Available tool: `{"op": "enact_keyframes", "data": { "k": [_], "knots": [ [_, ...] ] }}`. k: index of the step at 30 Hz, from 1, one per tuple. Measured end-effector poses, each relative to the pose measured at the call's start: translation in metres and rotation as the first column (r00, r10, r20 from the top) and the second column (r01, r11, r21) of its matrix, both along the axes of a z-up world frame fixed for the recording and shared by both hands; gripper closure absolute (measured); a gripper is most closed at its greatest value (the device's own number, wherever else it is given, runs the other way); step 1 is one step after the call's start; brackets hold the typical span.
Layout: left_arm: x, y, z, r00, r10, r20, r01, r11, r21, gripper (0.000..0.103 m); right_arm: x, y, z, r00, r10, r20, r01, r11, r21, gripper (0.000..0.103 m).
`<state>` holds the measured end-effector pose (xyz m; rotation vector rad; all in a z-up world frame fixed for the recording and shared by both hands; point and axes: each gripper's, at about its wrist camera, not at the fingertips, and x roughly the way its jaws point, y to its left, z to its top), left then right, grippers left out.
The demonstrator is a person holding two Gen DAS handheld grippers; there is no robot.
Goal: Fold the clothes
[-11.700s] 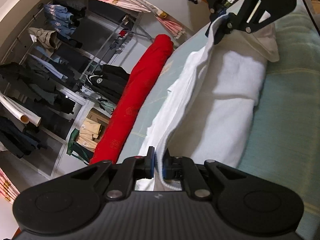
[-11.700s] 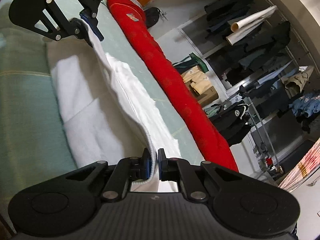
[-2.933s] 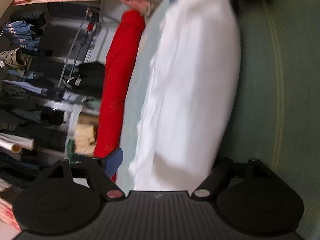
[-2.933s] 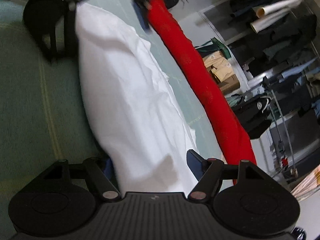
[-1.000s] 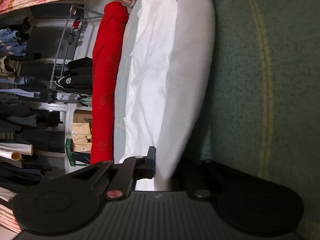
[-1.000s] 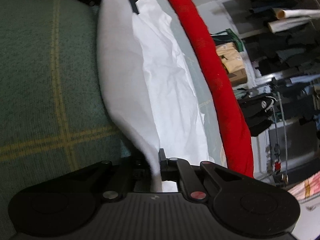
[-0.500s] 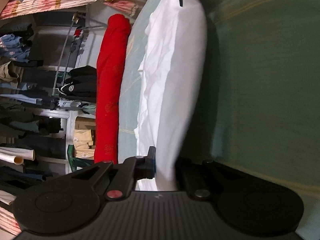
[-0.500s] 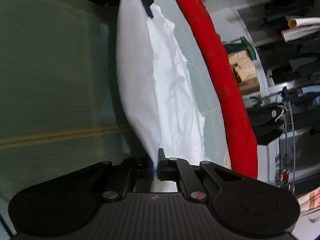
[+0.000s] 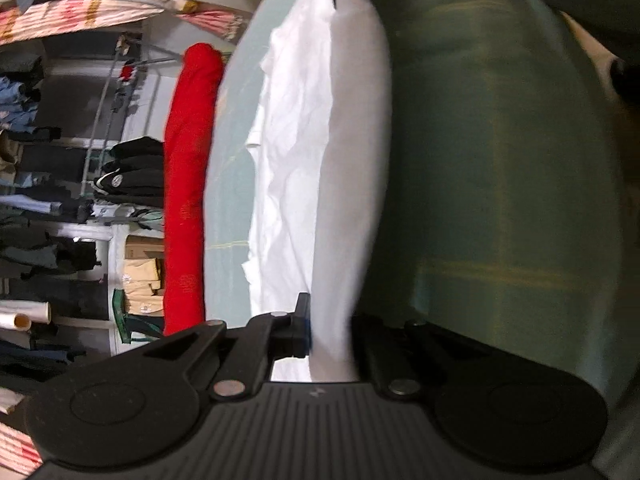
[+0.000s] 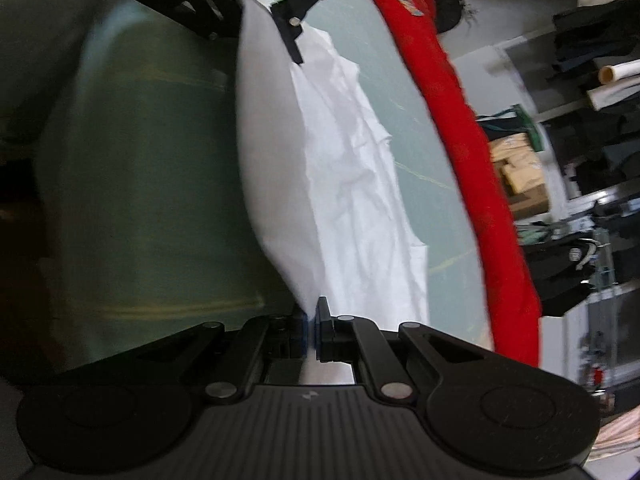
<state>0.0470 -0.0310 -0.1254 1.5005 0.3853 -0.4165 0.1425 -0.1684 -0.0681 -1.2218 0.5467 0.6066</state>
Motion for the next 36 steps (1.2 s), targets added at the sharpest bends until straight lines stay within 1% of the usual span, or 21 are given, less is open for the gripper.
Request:
{"op": "enact_keyframes", "data": {
  "k": [2,6,7,8,10,11,12,14,15,16,18,19,21,22,23,26,27,30,32,34,36],
  "knots": [
    [-0.010,0.004,-0.004,1.000,-0.008,-0.010,0.008,1.000,0.016,0.100,-0.011,0.004,0.003,0.999,0.015,-0.032,-0.014,1.000,0.010,0.098],
    [-0.015,0.005,-0.011,1.000,0.008,-0.015,-0.008,1.000,0.003,0.098,-0.017,0.010,0.001,0.998,0.034,-0.056,-0.034,0.999,0.000,0.097],
    [-0.016,0.005,-0.011,1.000,0.014,-0.021,-0.014,1.000,0.000,0.091,-0.014,0.010,-0.002,0.997,0.026,-0.070,-0.026,1.000,-0.001,0.096],
    [-0.020,0.005,-0.012,0.999,0.014,-0.035,-0.014,1.000,-0.006,0.090,-0.011,0.009,-0.005,0.996,0.015,-0.090,-0.015,1.000,0.005,0.095],
    [-0.028,0.009,-0.009,0.998,0.021,-0.063,-0.022,0.999,-0.023,0.090,-0.008,0.004,-0.006,0.991,-0.003,-0.131,0.005,1.000,0.019,0.088],
    [-0.032,0.013,-0.007,0.997,0.029,-0.077,-0.031,0.999,-0.036,0.090,-0.007,0.002,-0.006,0.989,-0.009,-0.149,0.013,1.000,0.024,0.087],
    [-0.035,0.018,0.000,0.991,0.053,-0.120,-0.062,0.996,-0.069,0.090,-0.009,-0.002,-0.005,0.987,-0.015,-0.163,0.020,0.999,0.030,0.087],
    [-0.037,0.031,0.017,0.968,0.108,-0.225,-0.142,0.979,-0.145,0.090,-0.017,-0.012,0.003,0.983,-0.028,-0.181,0.038,0.998,0.051,0.086],
    [-0.034,0.039,0.030,0.953,0.129,-0.273,-0.187,0.962,-0.199,0.090,-0.018,-0.019,0.011,0.981,-0.038,-0.192,0.053,0.996,0.072,0.085],
    [-0.030,0.048,0.043,0.936,0.147,-0.320,-0.234,0.939,-0.252,0.090,-0.019,-0.026,0.018,0.978,-0.048,-0.203,0.068,0.993,0.094,0.081],
    [-0.024,0.065,0.070,0.894,0.171,-0.415,-0.330,0.878,-0.347,0.090,-0.014,-0.042,0.039,0.973,-0.053,-0.224,0.091,0.983,0.162,0.074],
    [-0.017,0.070,0.080,0.889,0.187,-0.417,-0.359,0.850,-0.385,0.090,-0.008,-0.048,0.049,0.974,-0.061,-0.219,0.106,0.974,0.201,0.066],
    [0.002,0.074,0.093,0.903,0.216,-0.372,-0.380,0.805,-0.455,0.090,0.004,-0.056,0.064,0.976,-0.099,-0.193,0.150,0.950,0.275,0.057],
    [0.013,0.074,0.094,0.902,0.220,-0.373,-0.393,0.777,-0.492,0.090,0.013,-0.055,0.067,0.977,-0.117,-0.180,0.169,0.936,0.309,0.056],
    [0.025,0.072,0.094,0.900,0.223,-0.376,-0.405,0.746,-0.528,0.086,0.023,-0.055,0.069,0.975,-0.132,-0.177,0.187,0.920,0.344,0.056],
    [0.059,0.070,0.083,0.885,0.234,-0.403,-0.449,0.663,-0.600,0.078,0.056,-0.055,0.058,0.958,-0.166,-0.233,0.257,0.857,0.447,0.052],
    [0.068,0.072,0.075,0.865,0.252,-0.434,-0.487,0.628,-0.607,0.078,0.064,-0.055,0.051,0.950,-0.180,-0.256,0.284,0.837,0.467,0.052],
    [0.072,0.099,0.047,0.785,0.296,-0.545,-0.613,0.504,-0.609,0.076,0.079,-0.065,0.024,0.912,-0.250,-0.324,0.388,0.782,0.488,0.050],
    [0.066,0.119,0.049,0.764,0.273,-0.584,-0.639,0.445,-0.628,0.075,0.086,-0.085,0.010,0.881,-0.296,-0.368,0.455,0.742,0.493,0.048],
    [0.058,0.133,0.056,0.752,0.303,-0.585,-0.656,0.433,-0.619,0.077,0.088,-0.108,0.011,0.861,-0.324,-0.393,0.497,0.700,0.512,0.044],
    [0.050,0.137,0.067,0.751,0.313,-0.581,-0.658,0.420,-0.625,0.076,0.084,-0.125,0.017,0.844,-0.352,-0.404,0.530,0.661,0.531,0.044]
  ]
}}
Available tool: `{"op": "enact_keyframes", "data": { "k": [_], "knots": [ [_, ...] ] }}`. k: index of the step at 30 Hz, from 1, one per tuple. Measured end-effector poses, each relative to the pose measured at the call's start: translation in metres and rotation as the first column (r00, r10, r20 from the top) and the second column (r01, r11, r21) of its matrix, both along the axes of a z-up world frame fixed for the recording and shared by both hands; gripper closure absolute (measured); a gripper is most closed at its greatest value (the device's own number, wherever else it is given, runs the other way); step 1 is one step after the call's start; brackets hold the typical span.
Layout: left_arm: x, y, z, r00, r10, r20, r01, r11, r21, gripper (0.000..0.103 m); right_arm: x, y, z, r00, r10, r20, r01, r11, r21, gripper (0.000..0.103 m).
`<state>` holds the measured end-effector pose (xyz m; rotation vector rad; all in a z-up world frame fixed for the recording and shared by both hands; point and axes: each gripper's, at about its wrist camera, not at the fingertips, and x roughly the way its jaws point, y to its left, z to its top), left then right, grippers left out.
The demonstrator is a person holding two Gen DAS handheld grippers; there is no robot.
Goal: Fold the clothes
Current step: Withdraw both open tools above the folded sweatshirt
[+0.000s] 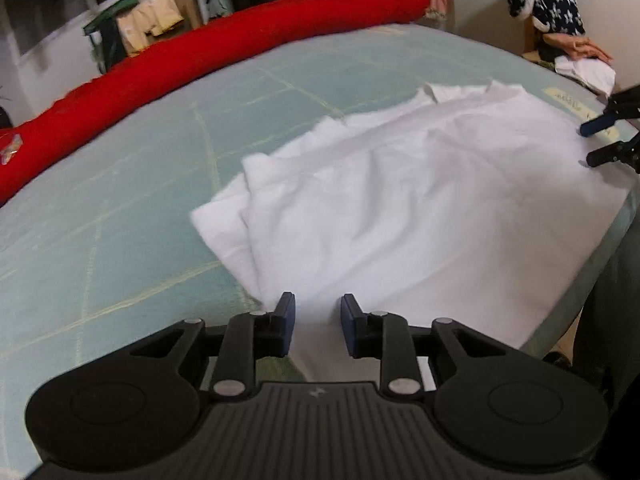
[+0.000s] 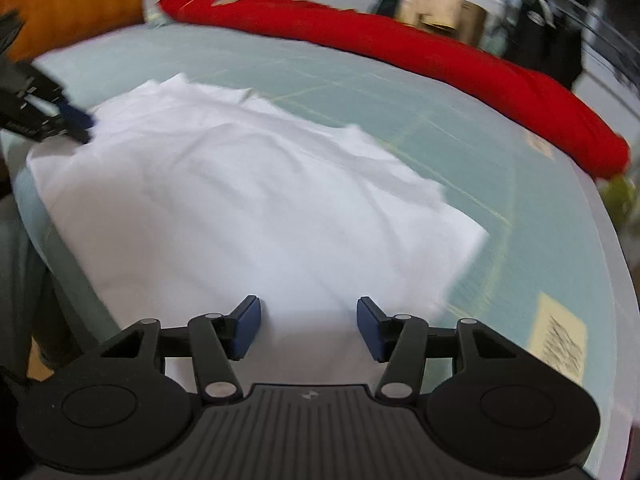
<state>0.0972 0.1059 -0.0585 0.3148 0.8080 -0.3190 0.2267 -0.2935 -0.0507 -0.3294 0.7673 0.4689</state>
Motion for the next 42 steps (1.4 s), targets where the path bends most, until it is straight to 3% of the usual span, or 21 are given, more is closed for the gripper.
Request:
{"op": "enact_keyframes", "data": {
  "k": [3,6,9,11,16,19,22,24,27,30,32,34,36,39,40,42],
  "knots": [
    [-0.009,-0.011,0.008,0.998,-0.057,0.002,0.057,0.998,-0.033,0.062,-0.009,-0.004,0.011,1.000,-0.004,0.004,0.004,0.998,0.067,0.035],
    [-0.018,-0.019,-0.008,0.991,-0.110,-0.073,0.108,0.994,-0.029,0.061,-0.018,0.008,0.008,0.999,0.050,0.001,-0.050,0.994,0.094,0.033],
    [-0.034,-0.009,-0.015,0.990,-0.081,-0.114,0.078,0.996,-0.033,0.061,-0.022,0.019,-0.012,0.996,0.079,-0.031,-0.078,0.997,0.015,0.033],
    [-0.044,0.003,-0.010,0.989,-0.053,-0.141,0.045,0.997,-0.057,0.061,-0.028,0.011,-0.017,0.997,0.068,-0.035,-0.067,0.997,0.024,0.032],
    [-0.057,0.000,0.008,0.991,-0.070,-0.113,0.069,0.998,-0.010,0.058,-0.032,-0.001,0.000,1.000,0.021,-0.005,-0.021,0.998,0.064,0.030],
    [-0.051,-0.008,-0.002,0.984,-0.092,-0.151,0.083,0.994,-0.066,0.056,-0.028,0.003,0.004,1.000,0.023,0.007,-0.023,0.994,0.103,0.030],
    [-0.047,-0.013,-0.017,0.974,-0.095,-0.204,0.091,0.995,-0.033,0.056,-0.024,0.008,0.000,1.000,0.014,-0.025,-0.010,0.992,0.129,0.030],
    [-0.046,-0.013,-0.005,0.976,-0.111,-0.187,0.106,0.994,-0.036,0.056,-0.025,0.006,-0.002,0.999,0.005,-0.040,-0.001,0.995,0.102,0.030],
    [-0.032,-0.010,0.028,0.990,-0.112,-0.089,0.104,0.990,-0.098,0.052,-0.028,0.000,0.006,0.999,-0.001,-0.034,0.004,0.996,0.094,0.026],
    [0.001,-0.015,0.047,0.993,-0.114,-0.010,0.109,0.972,-0.207,0.046,-0.018,0.003,0.026,1.000,-0.011,0.021,0.007,0.983,0.182,0.012],
    [0.027,-0.024,0.047,0.995,-0.103,0.015,0.103,0.961,-0.258,0.045,-0.005,0.015,0.034,0.999,-0.003,0.054,-0.010,0.970,0.244,0.008],
    [0.052,-0.036,0.038,0.995,-0.101,0.011,0.100,0.955,-0.279,0.045,0.011,0.031,0.033,0.997,0.004,0.071,-0.025,0.957,0.290,0.005],
    [0.071,-0.044,0.022,0.997,-0.078,0.023,0.082,0.965,-0.251,0.045,0.028,0.040,0.024,0.999,-0.005,0.046,-0.010,0.948,0.319,0.005],
    [0.091,-0.033,-0.007,0.998,-0.008,-0.059,-0.007,0.966,-0.260,0.045,0.047,0.039,0.004,0.999,-0.048,0.008,0.043,0.944,0.326,0.005],
    [0.094,-0.027,-0.017,0.997,0.019,-0.077,-0.038,0.967,-0.253,0.050,0.050,0.033,-0.005,0.997,-0.079,-0.010,0.078,0.946,0.313,0.005],
    [0.094,-0.008,-0.019,0.997,0.003,-0.078,-0.029,0.943,-0.332,0.052,0.050,0.015,-0.015,0.992,-0.123,-0.029,0.126,0.943,0.309,0.006]
  ]
}}
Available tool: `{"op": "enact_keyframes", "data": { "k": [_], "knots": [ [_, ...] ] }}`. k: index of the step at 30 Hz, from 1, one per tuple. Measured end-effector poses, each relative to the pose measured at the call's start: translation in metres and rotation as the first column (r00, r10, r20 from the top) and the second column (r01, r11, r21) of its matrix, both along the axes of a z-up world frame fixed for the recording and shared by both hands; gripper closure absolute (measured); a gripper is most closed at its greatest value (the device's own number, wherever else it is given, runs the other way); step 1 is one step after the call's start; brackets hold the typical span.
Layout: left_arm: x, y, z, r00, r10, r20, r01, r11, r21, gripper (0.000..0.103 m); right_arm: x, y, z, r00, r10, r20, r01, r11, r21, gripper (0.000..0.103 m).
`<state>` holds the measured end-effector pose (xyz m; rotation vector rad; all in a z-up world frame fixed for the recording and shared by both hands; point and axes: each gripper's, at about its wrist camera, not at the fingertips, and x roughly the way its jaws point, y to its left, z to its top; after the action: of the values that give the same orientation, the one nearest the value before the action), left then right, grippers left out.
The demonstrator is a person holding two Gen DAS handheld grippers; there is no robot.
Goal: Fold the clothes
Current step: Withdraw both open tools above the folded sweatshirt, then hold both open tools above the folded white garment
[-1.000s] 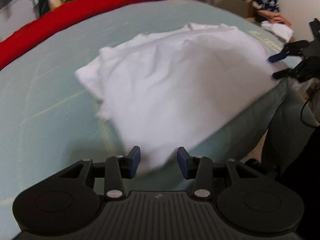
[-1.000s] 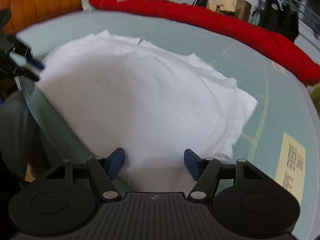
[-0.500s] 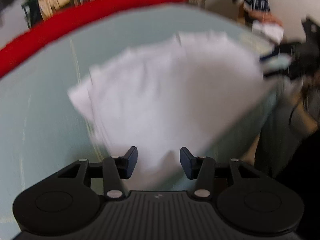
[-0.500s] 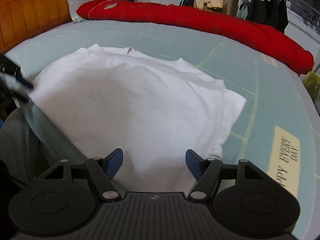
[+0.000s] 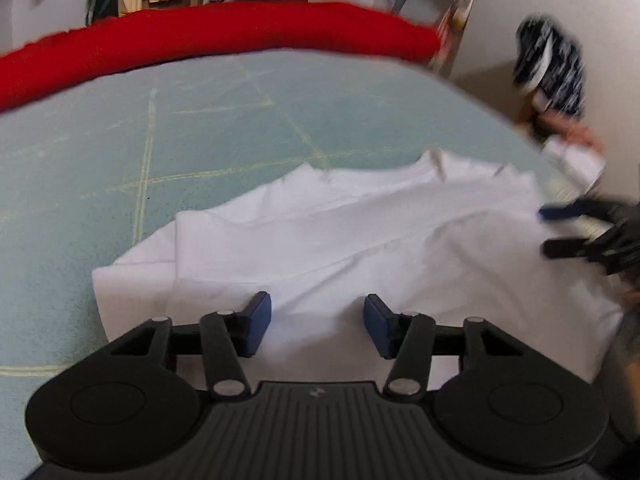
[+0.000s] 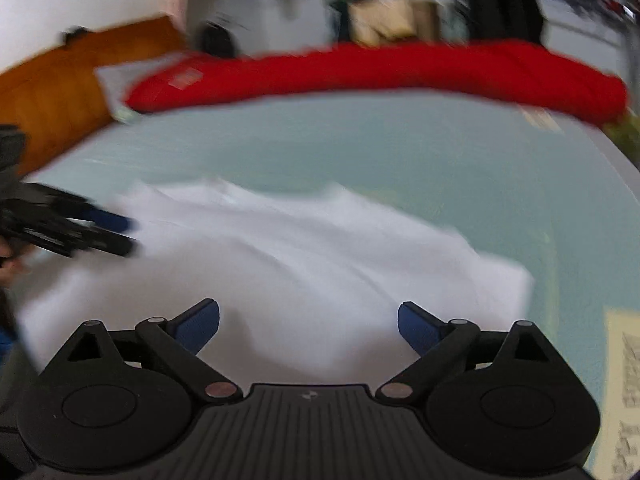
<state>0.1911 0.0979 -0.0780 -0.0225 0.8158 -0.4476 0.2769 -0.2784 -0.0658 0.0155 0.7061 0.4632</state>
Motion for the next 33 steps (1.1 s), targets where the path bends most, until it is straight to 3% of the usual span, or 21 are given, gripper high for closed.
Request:
{"op": "enact_keyframes", "data": {
  "k": [1,3,5,7,10,12,14,18,22,26,31,33],
  "knots": [
    [0.001,0.006,0.002,1.000,0.016,-0.014,-0.016,1.000,-0.017,0.059,-0.001,-0.010,-0.004,1.000,-0.018,-0.005,0.018,1.000,0.004,0.009],
    [0.004,0.007,0.014,0.997,0.068,-0.023,-0.069,0.997,-0.031,0.059,-0.005,-0.023,0.001,0.998,-0.067,-0.005,0.067,0.998,0.017,0.006],
    [0.002,-0.005,0.027,0.999,0.048,0.023,-0.048,0.999,-0.021,0.049,-0.006,-0.025,0.012,0.993,-0.115,0.009,0.115,0.993,0.013,0.006],
    [0.002,-0.025,0.034,0.998,-0.054,0.032,0.056,0.996,-0.067,0.047,-0.008,-0.018,0.023,0.997,-0.074,0.035,0.072,0.995,0.067,0.006],
    [0.003,-0.054,0.030,0.978,-0.210,0.000,0.208,0.968,-0.138,0.043,-0.009,0.006,0.029,0.997,0.048,0.052,-0.054,0.991,0.123,0.005],
    [0.009,-0.068,0.019,0.970,-0.242,-0.018,0.238,0.964,-0.118,0.043,-0.005,0.026,0.024,0.989,0.137,0.049,-0.141,0.984,0.104,0.005],
    [0.020,-0.073,0.004,0.979,-0.201,-0.026,0.200,0.979,-0.046,0.045,0.002,0.046,0.014,0.984,0.173,0.046,-0.174,0.985,0.021,0.005],
    [0.039,-0.070,-0.003,0.986,-0.166,-0.008,0.165,0.983,-0.081,0.045,0.021,0.056,-0.011,0.992,0.118,0.052,-0.112,0.988,-0.104,0.005],
    [0.046,-0.071,0.013,0.996,-0.090,0.007,0.090,0.994,-0.066,0.045,0.022,0.042,-0.006,0.998,0.049,0.037,-0.048,0.998,-0.032,0.005],
    [0.025,-0.057,0.028,0.997,-0.066,0.034,0.068,0.996,-0.060,0.039,-0.004,0.034,0.013,0.998,0.025,0.051,-0.025,1.000,-0.011,0.004],
    [-0.007,-0.037,0.016,1.000,-0.021,-0.010,0.021,1.000,-0.006,0.033,-0.043,0.024,0.015,0.999,0.014,0.029,-0.015,0.998,0.066,0.000],
    [-0.006,-0.025,0.004,0.997,0.050,-0.059,-0.048,0.999,0.020,0.034,-0.048,0.017,0.007,0.999,-0.031,-0.007,0.031,0.998,0.062,0.000]
  ]
}}
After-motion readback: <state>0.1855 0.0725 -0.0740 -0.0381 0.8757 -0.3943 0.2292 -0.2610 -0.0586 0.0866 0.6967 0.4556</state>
